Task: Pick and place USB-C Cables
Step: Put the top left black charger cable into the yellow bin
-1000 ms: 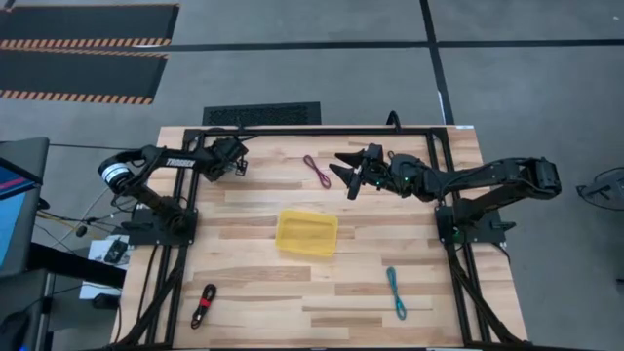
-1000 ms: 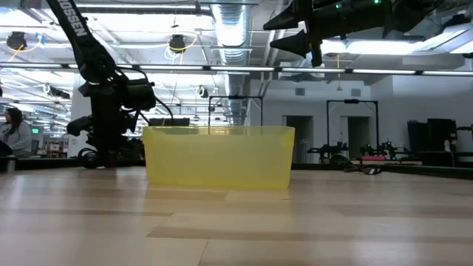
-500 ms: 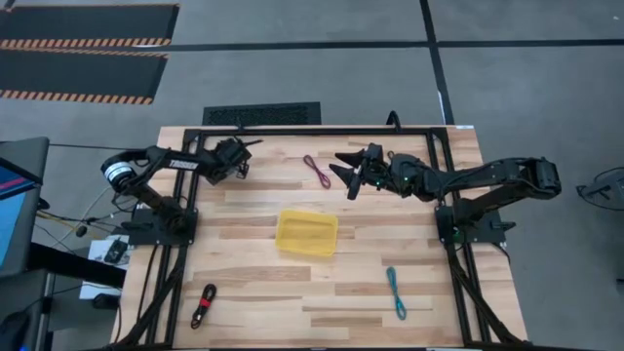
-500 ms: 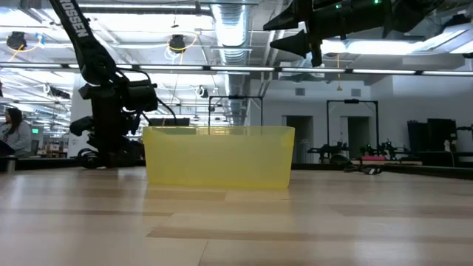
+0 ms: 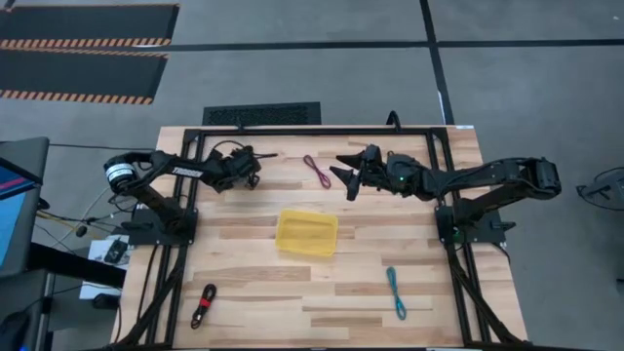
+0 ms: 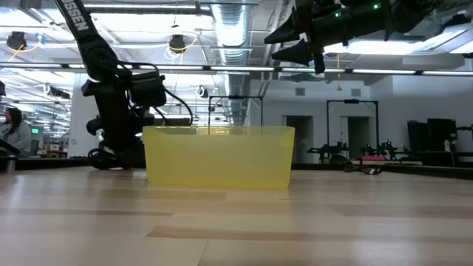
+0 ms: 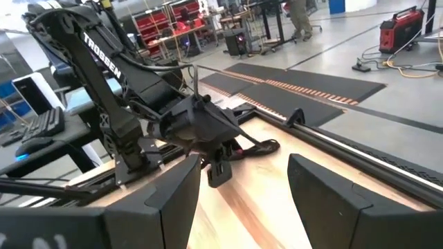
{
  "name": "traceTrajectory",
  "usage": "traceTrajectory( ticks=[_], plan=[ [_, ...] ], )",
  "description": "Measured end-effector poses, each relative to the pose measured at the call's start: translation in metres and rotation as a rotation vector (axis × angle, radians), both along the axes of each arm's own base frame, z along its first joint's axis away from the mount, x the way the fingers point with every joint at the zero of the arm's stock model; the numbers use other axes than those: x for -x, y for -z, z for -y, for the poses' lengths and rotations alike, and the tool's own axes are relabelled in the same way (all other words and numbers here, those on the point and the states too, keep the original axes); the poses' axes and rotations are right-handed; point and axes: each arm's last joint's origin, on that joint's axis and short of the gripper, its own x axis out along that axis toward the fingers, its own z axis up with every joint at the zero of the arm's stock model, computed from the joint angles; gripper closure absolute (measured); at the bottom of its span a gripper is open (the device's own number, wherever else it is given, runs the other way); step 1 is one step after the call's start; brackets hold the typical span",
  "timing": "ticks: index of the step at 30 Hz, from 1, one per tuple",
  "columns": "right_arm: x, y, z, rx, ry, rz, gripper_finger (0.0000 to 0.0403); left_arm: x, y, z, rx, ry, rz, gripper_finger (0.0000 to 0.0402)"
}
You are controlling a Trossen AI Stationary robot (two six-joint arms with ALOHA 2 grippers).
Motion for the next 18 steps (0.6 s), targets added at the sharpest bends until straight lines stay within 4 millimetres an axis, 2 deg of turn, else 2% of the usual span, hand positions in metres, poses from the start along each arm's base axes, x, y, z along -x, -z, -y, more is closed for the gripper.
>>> traceTrajectory(
  ticks=[5, 9, 15, 18],
  plan=[
    [0.0, 0.003, -0.005, 0.012, -0.02, -0.041, 0.0159, -0.017, -0.011, 0.014, 0.057, 0.148, 0.023, 0.0355],
    [-0.002, 0.009, -0.031, 0.081, -0.072, -0.132, 0.0159, -0.029, -0.032, 0.029, 0.104, 0.291, 0.044, 0.0354],
    [0.004, 0.008, -0.061, 0.214, 0.129, -0.182, 0.0159, -0.036, -0.083, 0.056, 0.038, 0.456, 0.094, 0.0354],
    [0.006, 0.008, -0.069, 0.255, 0.19, -0.205, 0.0159, -0.039, -0.113, 0.077, 0.012, 0.625, 0.18, 0.0354]
  ],
)
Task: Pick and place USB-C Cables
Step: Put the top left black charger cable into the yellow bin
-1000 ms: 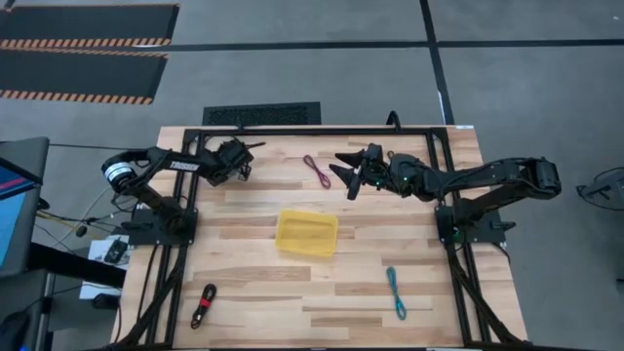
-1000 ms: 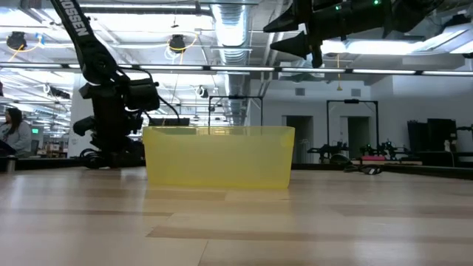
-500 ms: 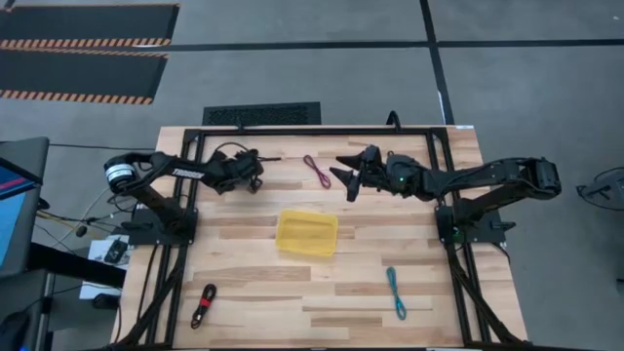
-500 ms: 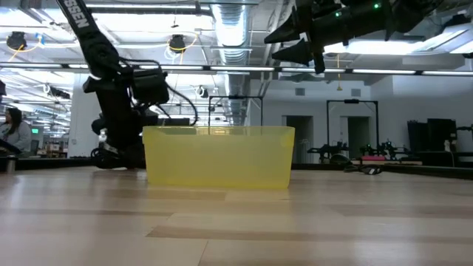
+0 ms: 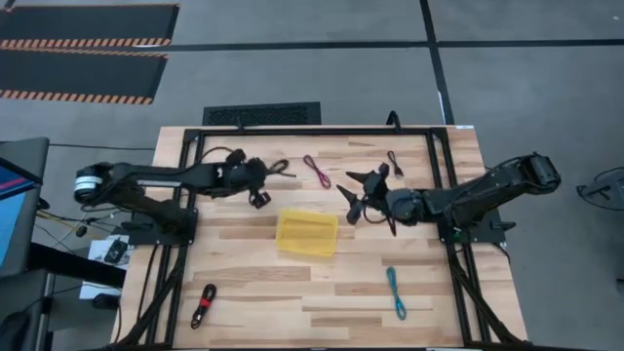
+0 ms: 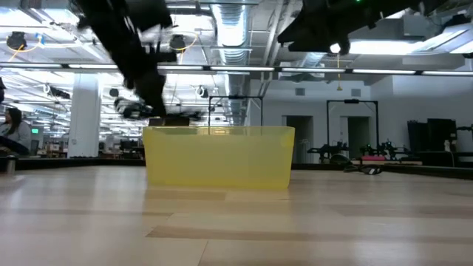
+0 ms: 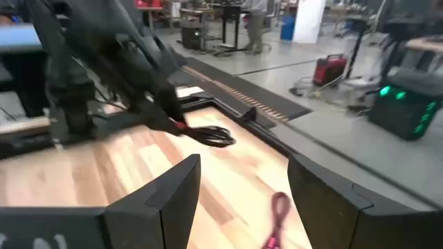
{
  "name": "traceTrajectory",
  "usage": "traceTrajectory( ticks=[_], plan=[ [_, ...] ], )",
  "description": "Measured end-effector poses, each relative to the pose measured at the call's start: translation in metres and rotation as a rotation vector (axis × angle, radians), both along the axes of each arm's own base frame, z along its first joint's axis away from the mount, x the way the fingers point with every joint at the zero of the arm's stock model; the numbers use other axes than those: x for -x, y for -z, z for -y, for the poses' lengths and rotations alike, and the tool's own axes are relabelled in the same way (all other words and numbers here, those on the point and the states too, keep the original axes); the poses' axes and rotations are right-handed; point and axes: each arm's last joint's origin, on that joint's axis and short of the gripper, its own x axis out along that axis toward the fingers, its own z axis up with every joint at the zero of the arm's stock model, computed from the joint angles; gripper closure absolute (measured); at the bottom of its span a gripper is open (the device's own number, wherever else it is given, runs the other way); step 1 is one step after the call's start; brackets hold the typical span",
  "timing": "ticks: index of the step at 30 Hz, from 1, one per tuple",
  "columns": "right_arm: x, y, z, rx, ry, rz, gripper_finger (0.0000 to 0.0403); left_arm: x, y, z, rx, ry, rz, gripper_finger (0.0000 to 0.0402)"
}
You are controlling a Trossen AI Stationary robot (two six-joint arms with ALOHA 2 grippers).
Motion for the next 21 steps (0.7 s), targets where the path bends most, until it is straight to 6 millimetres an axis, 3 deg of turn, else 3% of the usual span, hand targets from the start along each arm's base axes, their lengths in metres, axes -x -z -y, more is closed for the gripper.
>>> traceTrajectory(
  ticks=[5, 8, 12, 21],
  plan=[
    [0.002, -0.001, -0.002, 0.051, 0.086, -0.015, 0.0159, -0.013, -0.04, 0.046, -0.051, 0.304, 0.177, 0.0354],
    [0.003, -0.002, 0.001, 0.062, 0.142, -0.017, 0.0159, -0.025, -0.052, 0.067, -0.128, 0.42, 0.189, 0.0354],
    [0.007, -0.009, 0.004, 0.078, 0.155, -0.002, 0.0159, -0.041, -0.05, 0.078, -0.236, 0.417, 0.107, 0.0354],
    [0.029, -0.038, 0.007, 0.134, 0.148, 0.045, 0.0159, -0.087, -0.016, 0.091, -0.258, 0.518, -0.106, 0.0354]
  ],
)
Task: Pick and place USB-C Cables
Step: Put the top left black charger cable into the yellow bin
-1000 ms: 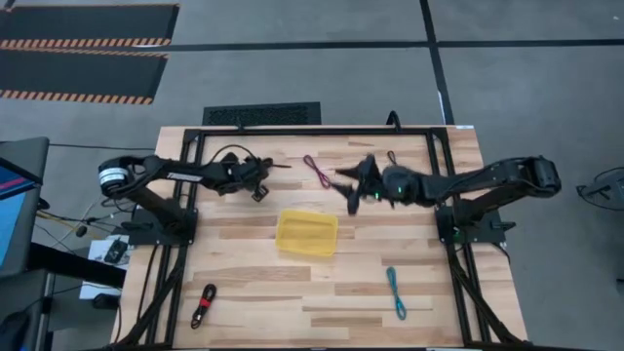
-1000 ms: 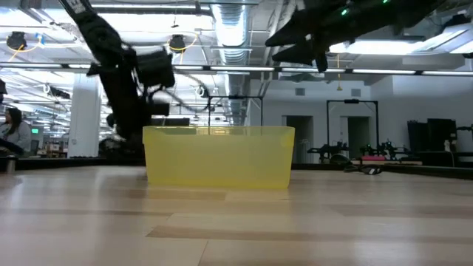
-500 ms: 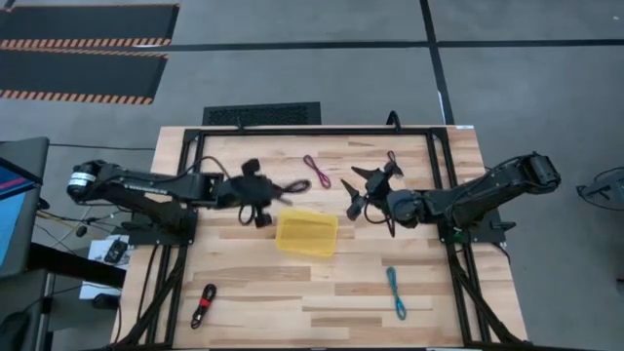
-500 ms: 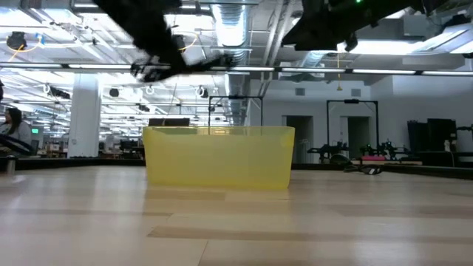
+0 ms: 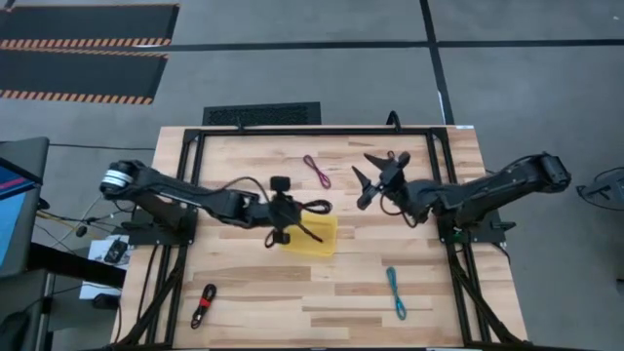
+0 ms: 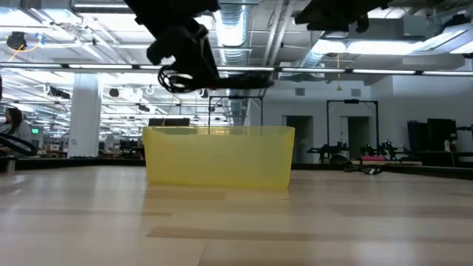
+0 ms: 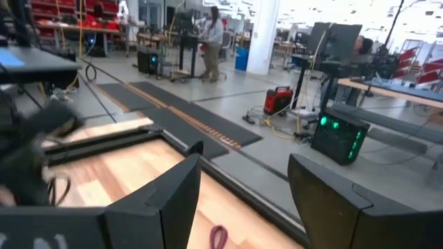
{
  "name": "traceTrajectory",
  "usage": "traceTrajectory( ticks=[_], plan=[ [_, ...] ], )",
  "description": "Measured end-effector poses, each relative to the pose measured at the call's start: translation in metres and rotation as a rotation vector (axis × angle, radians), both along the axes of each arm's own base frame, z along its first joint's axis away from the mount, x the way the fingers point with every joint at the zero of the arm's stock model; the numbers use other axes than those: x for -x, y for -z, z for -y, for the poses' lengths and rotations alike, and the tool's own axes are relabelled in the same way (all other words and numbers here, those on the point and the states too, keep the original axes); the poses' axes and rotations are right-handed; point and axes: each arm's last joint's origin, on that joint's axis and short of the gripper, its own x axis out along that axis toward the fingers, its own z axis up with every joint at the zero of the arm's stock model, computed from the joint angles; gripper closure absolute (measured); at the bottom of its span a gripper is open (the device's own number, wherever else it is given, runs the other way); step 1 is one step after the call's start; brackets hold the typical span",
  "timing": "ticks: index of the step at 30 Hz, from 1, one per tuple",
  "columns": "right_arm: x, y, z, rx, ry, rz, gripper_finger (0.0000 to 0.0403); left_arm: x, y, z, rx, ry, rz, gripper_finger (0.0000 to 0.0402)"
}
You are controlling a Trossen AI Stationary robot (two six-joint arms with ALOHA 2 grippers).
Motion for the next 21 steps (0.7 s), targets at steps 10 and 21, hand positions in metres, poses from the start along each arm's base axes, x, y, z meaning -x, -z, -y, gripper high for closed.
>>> traceTrajectory(
  ticks=[10, 21],
  plan=[
    [0.002, 0.003, 0.001, 0.017, 0.0, -0.061, 0.0159, -0.03, 0.02, 0.014, 0.074, 0.097, -0.187, 0.0354],
    [-0.001, 0.005, 0.015, 0.028, 0.054, -0.087, 0.0159, -0.034, 0.036, 0.012, 0.132, 0.058, -0.214, 0.0342]
  ],
)
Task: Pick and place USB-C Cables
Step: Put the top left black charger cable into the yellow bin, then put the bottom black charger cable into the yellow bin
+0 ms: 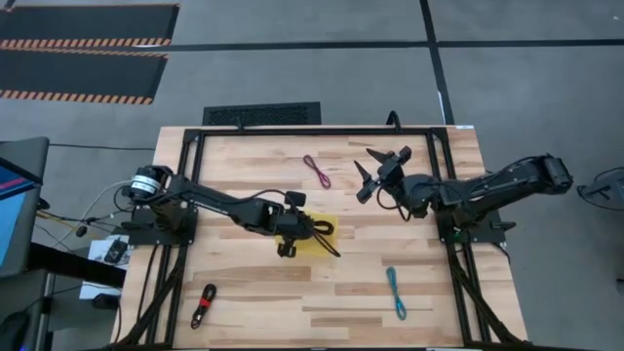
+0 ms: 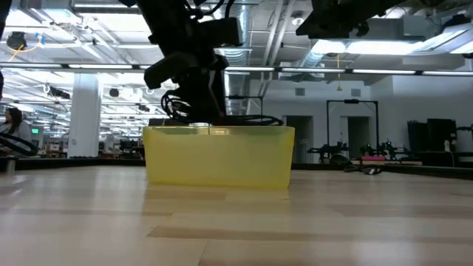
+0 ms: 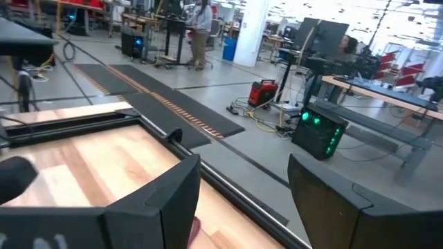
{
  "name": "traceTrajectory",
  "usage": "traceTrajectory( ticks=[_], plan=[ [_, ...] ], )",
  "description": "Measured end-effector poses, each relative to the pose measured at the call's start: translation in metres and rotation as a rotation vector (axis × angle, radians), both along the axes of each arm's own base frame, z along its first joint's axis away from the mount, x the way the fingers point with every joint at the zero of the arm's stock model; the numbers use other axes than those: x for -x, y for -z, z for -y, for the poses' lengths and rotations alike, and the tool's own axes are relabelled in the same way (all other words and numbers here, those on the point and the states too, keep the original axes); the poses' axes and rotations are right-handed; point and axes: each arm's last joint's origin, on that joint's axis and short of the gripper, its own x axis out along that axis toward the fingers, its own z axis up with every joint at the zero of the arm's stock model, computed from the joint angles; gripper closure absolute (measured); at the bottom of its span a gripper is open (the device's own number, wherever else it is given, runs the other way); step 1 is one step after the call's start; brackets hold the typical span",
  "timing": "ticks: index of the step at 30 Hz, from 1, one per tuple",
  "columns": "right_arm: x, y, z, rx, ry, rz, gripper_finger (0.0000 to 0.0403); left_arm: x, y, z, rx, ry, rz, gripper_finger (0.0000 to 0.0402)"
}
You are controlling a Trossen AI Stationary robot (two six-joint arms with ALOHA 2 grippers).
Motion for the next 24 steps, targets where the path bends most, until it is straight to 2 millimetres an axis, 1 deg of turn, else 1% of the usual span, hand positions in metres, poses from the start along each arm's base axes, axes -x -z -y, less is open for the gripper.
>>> traceTrajectory(
  ticks=[6, 11, 15, 18, 24],
  plan=[
    [-0.001, 0.001, 0.01, 0.001, 0.038, -0.004, 0.0159, -0.001, 0.002, -0.003, 0.113, 0.03, -0.003, 0.0319],
    [0.0, 0.002, 0.011, 0.004, 0.043, -0.023, 0.0159, -0.002, 0.004, -0.007, 0.116, 0.018, 0.017, 0.0302],
    [0.0, 0.004, 0.011, 0.006, 0.039, -0.046, 0.0159, -0.005, 0.009, -0.01, 0.103, 0.002, 0.018, 0.0291],
    [0.0, 0.004, 0.011, 0.006, 0.04, -0.049, 0.0159, -0.006, 0.008, -0.01, 0.087, -0.007, 0.037, 0.0284],
    [-0.001, 0.004, 0.018, 0.002, 0.044, -0.046, 0.0159, -0.004, 0.005, -0.015, -0.021, -0.162, 0.079, 0.0274]
  ],
)
